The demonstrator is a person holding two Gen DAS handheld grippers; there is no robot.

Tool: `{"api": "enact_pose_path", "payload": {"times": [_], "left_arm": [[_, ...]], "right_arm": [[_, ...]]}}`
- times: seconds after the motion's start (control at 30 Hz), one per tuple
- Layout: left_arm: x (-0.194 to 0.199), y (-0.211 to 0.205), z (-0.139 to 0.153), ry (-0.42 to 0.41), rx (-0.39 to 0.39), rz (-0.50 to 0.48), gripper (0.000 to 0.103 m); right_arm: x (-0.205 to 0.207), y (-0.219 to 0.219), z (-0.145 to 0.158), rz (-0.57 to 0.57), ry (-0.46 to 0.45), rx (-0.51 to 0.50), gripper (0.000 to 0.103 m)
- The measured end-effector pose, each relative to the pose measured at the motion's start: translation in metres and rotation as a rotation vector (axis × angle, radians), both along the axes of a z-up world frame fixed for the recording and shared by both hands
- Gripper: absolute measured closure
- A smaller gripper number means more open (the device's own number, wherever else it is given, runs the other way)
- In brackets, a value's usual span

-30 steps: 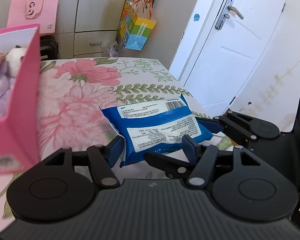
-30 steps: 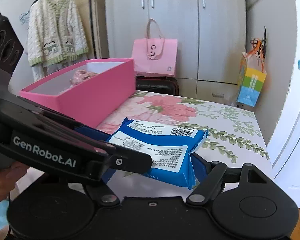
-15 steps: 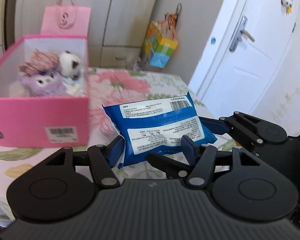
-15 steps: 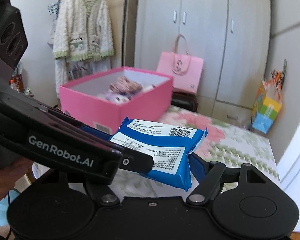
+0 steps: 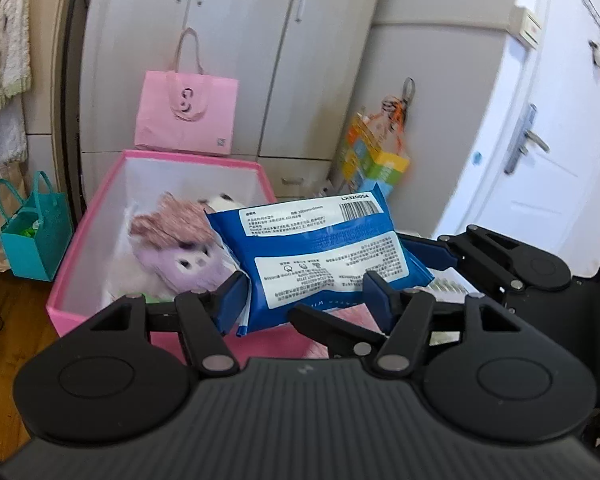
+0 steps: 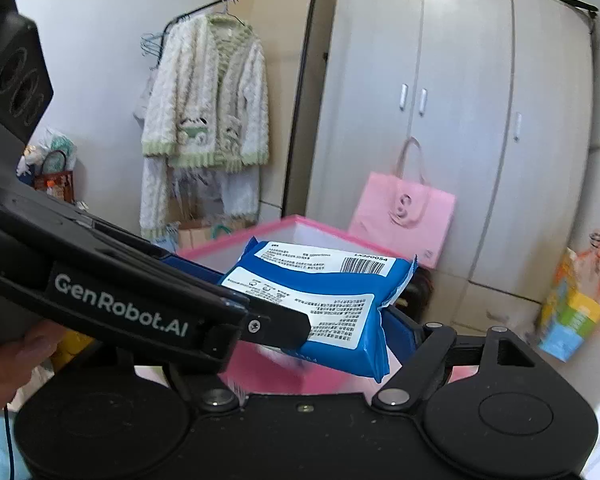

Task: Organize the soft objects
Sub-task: 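Carry the wet-wipes pack with both grippers over the pink box, then open both grippers to drop the wet-wipes pack into the box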

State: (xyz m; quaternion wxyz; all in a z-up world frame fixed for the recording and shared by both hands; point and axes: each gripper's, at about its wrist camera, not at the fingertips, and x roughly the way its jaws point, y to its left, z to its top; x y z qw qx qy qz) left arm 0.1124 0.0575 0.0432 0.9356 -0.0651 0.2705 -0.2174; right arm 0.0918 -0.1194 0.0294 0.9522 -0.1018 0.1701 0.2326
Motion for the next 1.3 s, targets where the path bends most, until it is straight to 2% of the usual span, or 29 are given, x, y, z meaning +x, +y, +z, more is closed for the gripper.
{"api": "enact_pose_path", "payload": {"times": [0.13, 0.23, 0.4, 0.5, 0.67, 0.83, 0.9, 0.97, 1.03, 1.17, 1.3], "left_arm": [[0.027, 0.017, 0.002, -0.003, -0.007, 0.036, 0.041], [0.045, 0.029, -0.002, -0.001, -0.015, 0.067, 0.040], [0.085, 0.044, -0.010, 0.034, -0.022, 0.105, 0.040], [0.111, 0.051, -0.014, 0.075, -0.052, 0.114, 0.039], [0.141, 0.054, -0.018, 0.081, -0.010, 0.129, 0.039], [0.168, 0.057, -0.030, 0.141, -0.004, 0.150, 0.038], [0.167, 0.058, -0.032, 0.117, 0.019, 0.192, 0.037], [0.159, 0.057, -0.030, 0.063, 0.044, 0.226, 0.037], [0.149, 0.059, -0.023, 0.021, 0.037, 0.222, 0.037], [0.124, 0.062, -0.014, -0.026, -0.003, 0.214, 0.037], [0.095, 0.053, -0.010, -0.068, 0.039, 0.203, 0.037]], "right_arm": [[0.027, 0.017, 0.004, 0.034, -0.006, 0.010, 0.018], [0.052, 0.029, 0.004, 0.067, 0.025, 0.022, 0.017], [0.088, 0.047, -0.002, 0.099, 0.075, 0.032, 0.017], [0.113, 0.053, -0.002, 0.109, 0.103, 0.018, 0.017], [0.149, 0.056, -0.006, 0.137, 0.174, 0.003, 0.017], [0.179, 0.059, -0.013, 0.153, 0.229, -0.022, 0.018], [0.188, 0.058, -0.017, 0.155, 0.269, -0.003, 0.018], [0.190, 0.057, -0.022, 0.130, 0.263, -0.015, 0.019], [0.188, 0.053, -0.024, 0.108, 0.251, -0.023, 0.019], [0.167, 0.035, -0.022, 0.106, 0.236, 0.035, 0.019], [0.137, 0.020, -0.020, 0.109, 0.207, 0.060, 0.019]]}}
